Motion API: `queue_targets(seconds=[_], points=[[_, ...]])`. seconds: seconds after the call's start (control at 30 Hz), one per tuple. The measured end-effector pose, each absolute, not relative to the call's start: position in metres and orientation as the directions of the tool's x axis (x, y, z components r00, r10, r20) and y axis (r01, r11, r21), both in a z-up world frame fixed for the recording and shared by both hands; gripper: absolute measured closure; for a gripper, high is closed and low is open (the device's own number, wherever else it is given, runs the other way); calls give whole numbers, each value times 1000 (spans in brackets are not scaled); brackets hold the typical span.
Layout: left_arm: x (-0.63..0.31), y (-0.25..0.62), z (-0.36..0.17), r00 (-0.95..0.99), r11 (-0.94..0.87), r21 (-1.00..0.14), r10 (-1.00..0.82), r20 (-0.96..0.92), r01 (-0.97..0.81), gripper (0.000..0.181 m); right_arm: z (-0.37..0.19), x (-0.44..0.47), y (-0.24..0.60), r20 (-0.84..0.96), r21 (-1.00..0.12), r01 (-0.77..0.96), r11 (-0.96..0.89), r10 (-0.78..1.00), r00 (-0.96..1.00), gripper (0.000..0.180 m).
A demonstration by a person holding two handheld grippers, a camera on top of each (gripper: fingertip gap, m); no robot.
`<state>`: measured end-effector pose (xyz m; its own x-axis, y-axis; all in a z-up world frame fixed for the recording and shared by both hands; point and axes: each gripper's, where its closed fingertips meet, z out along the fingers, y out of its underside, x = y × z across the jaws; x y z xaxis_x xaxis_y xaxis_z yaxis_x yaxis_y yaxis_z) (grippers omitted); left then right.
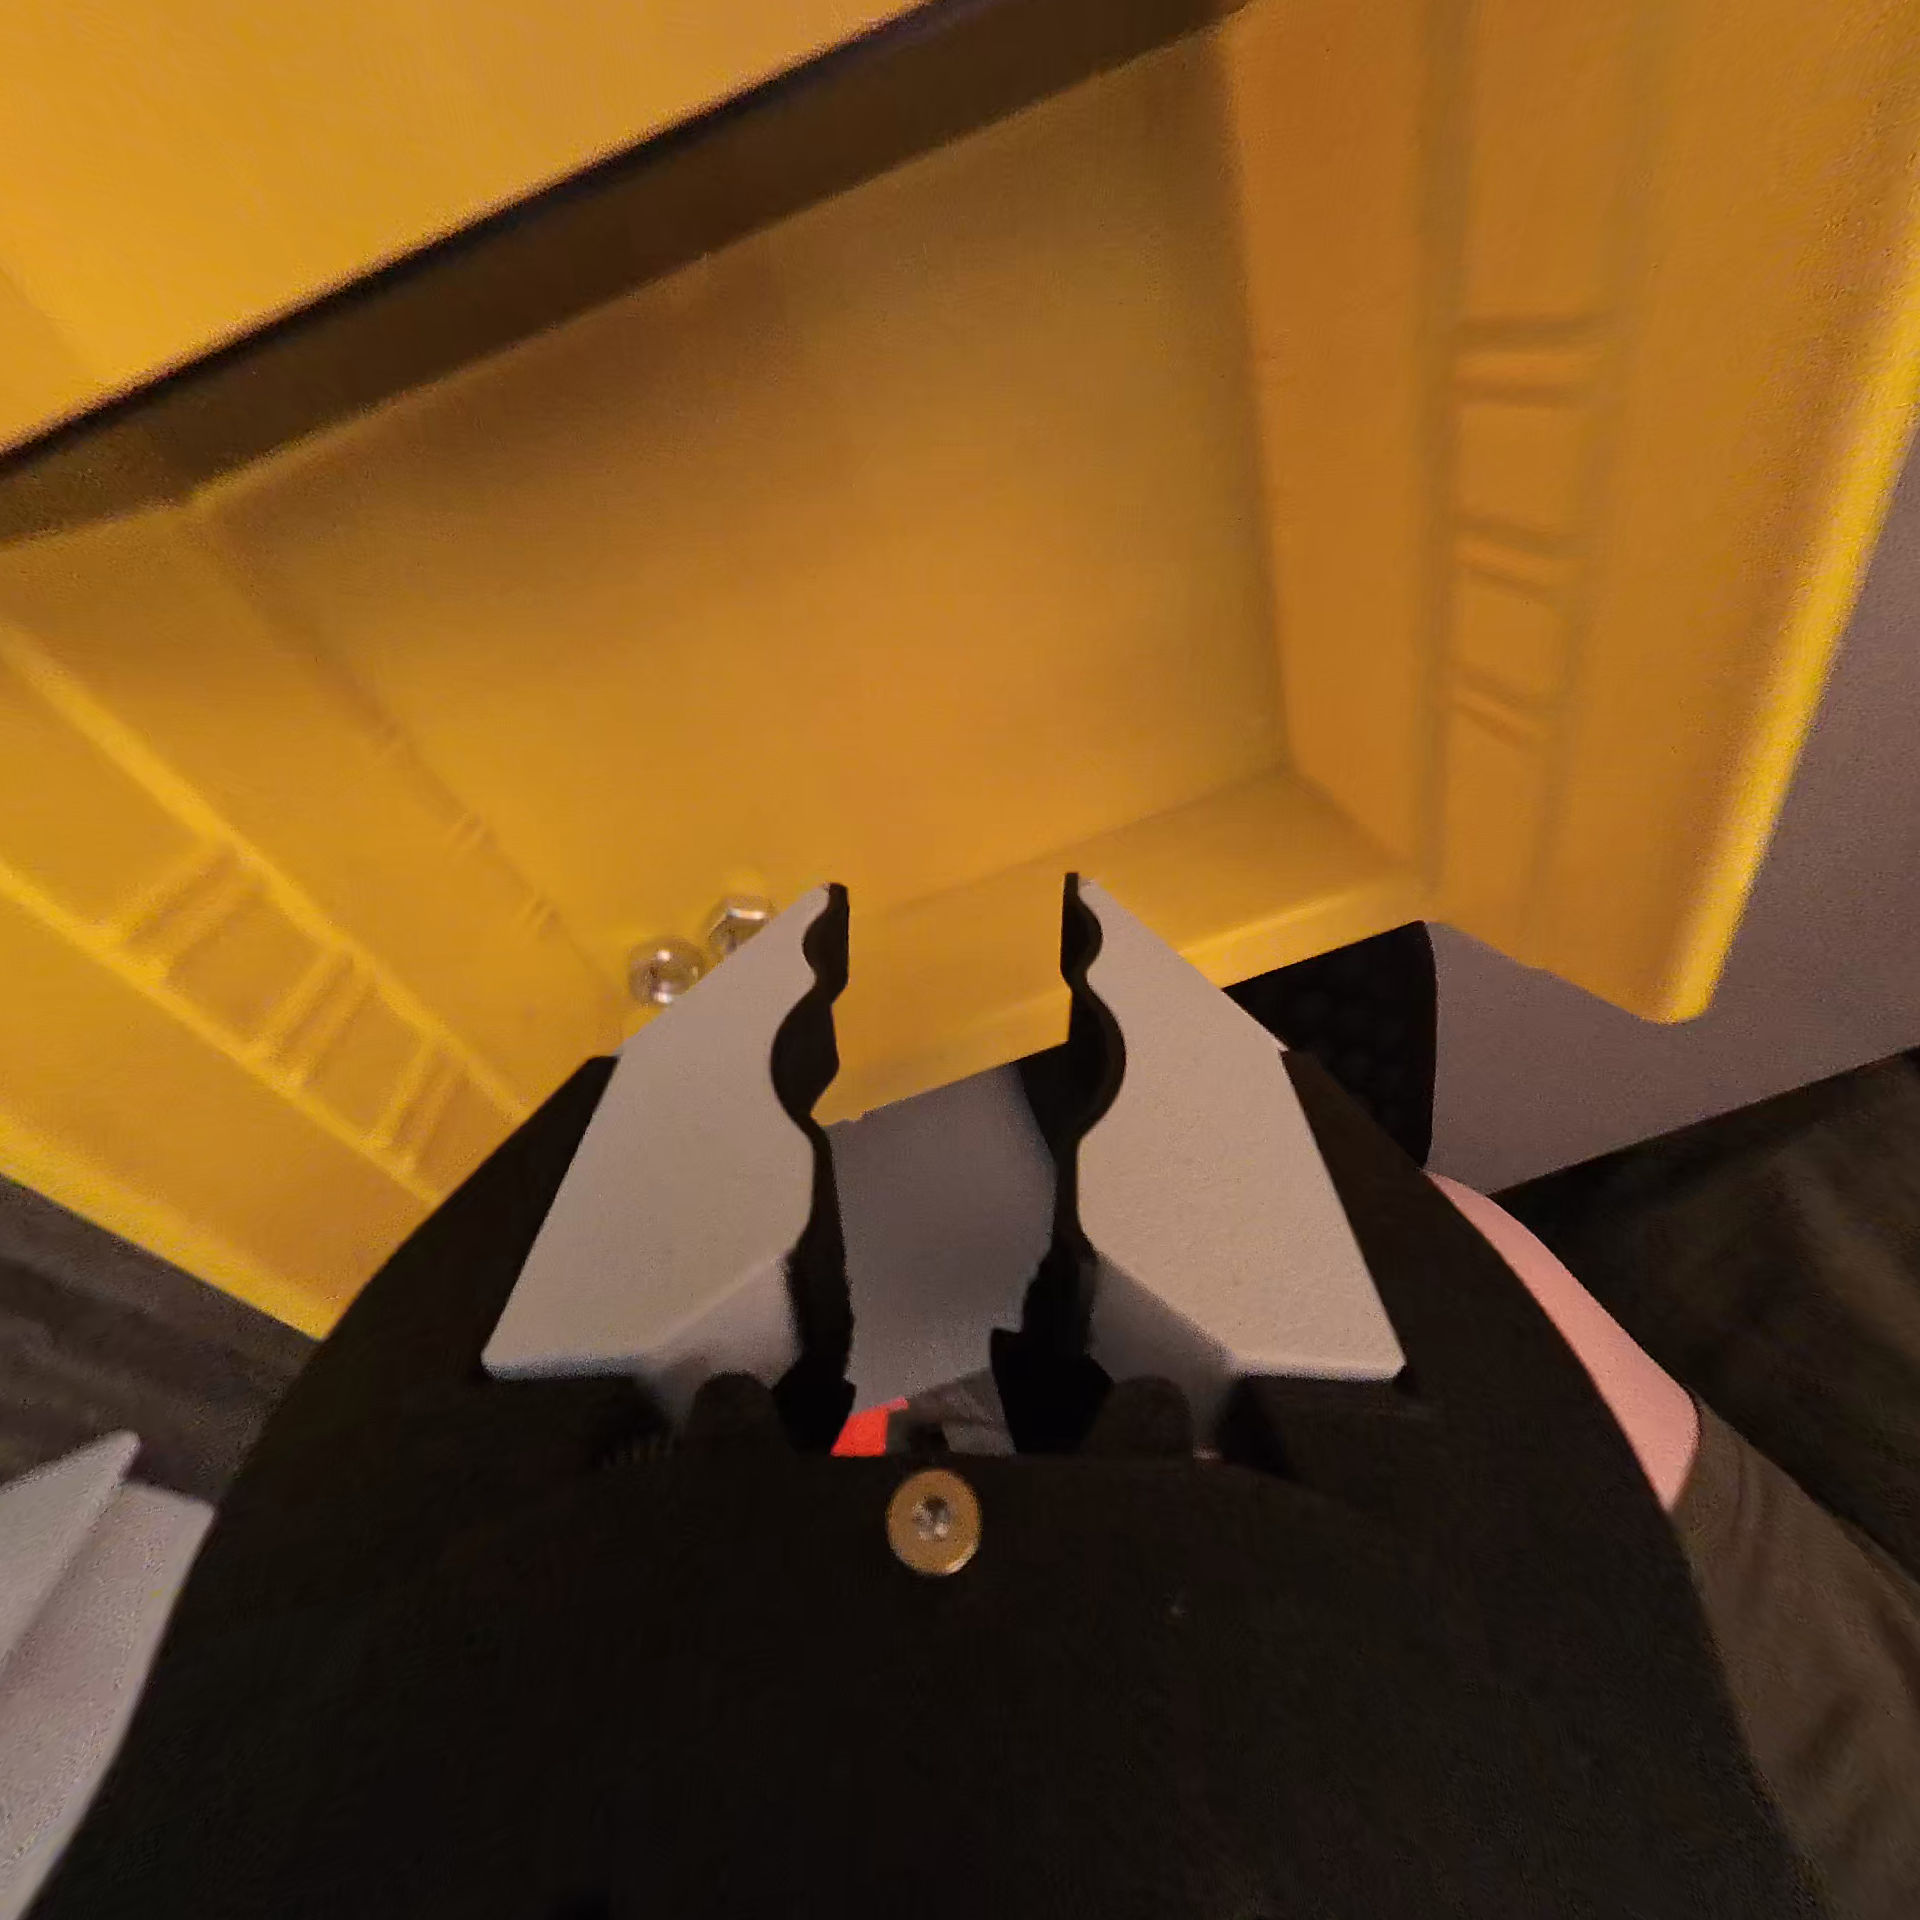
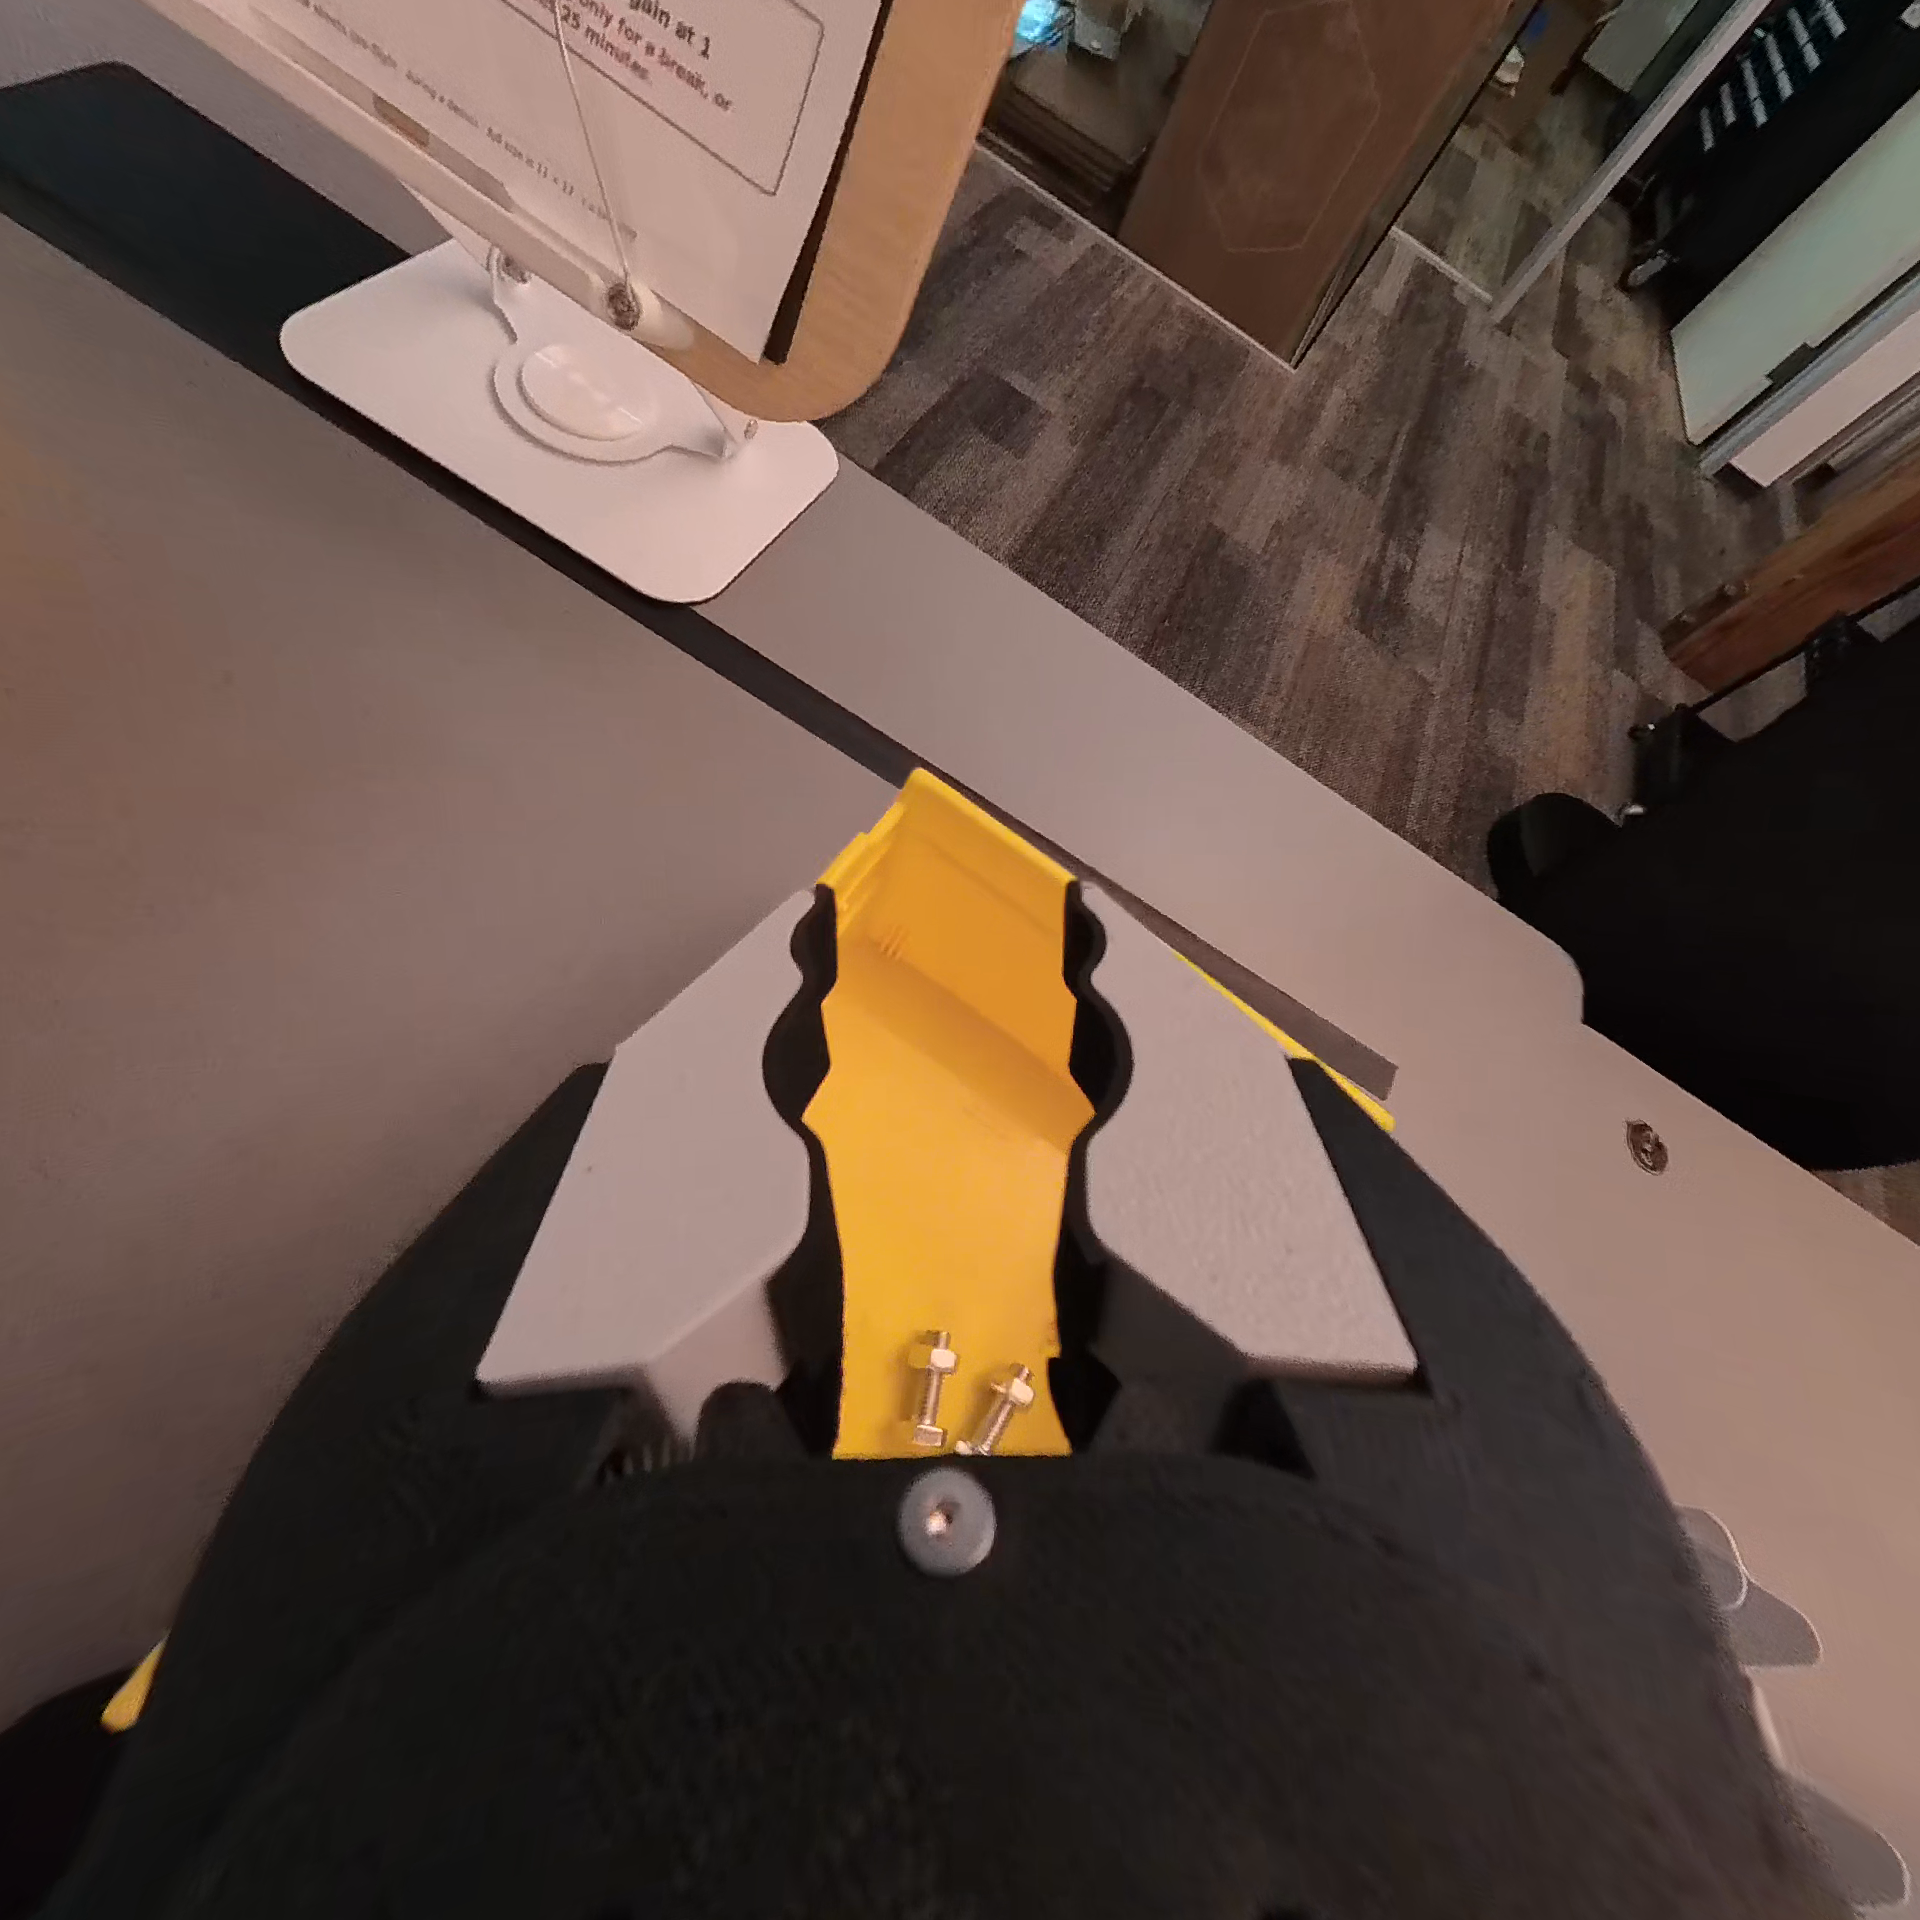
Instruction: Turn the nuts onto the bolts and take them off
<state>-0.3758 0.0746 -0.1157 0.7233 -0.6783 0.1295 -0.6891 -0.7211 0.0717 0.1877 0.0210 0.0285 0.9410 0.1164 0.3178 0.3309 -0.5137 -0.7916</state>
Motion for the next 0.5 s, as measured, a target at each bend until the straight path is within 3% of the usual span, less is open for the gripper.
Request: queue_targets(seconds=[0.37, 0.5], points=[[-407, 75, -143, 823, -777, 308, -566, 39, -549, 140, 8, 164, 35, 355, -729, 417, -543, 222, 908, 134], [-413, 74, -146, 841, -788, 335, -541, 26, -517, 142, 11, 160, 35, 354, -734, 422, -531, 231, 906, 134]])
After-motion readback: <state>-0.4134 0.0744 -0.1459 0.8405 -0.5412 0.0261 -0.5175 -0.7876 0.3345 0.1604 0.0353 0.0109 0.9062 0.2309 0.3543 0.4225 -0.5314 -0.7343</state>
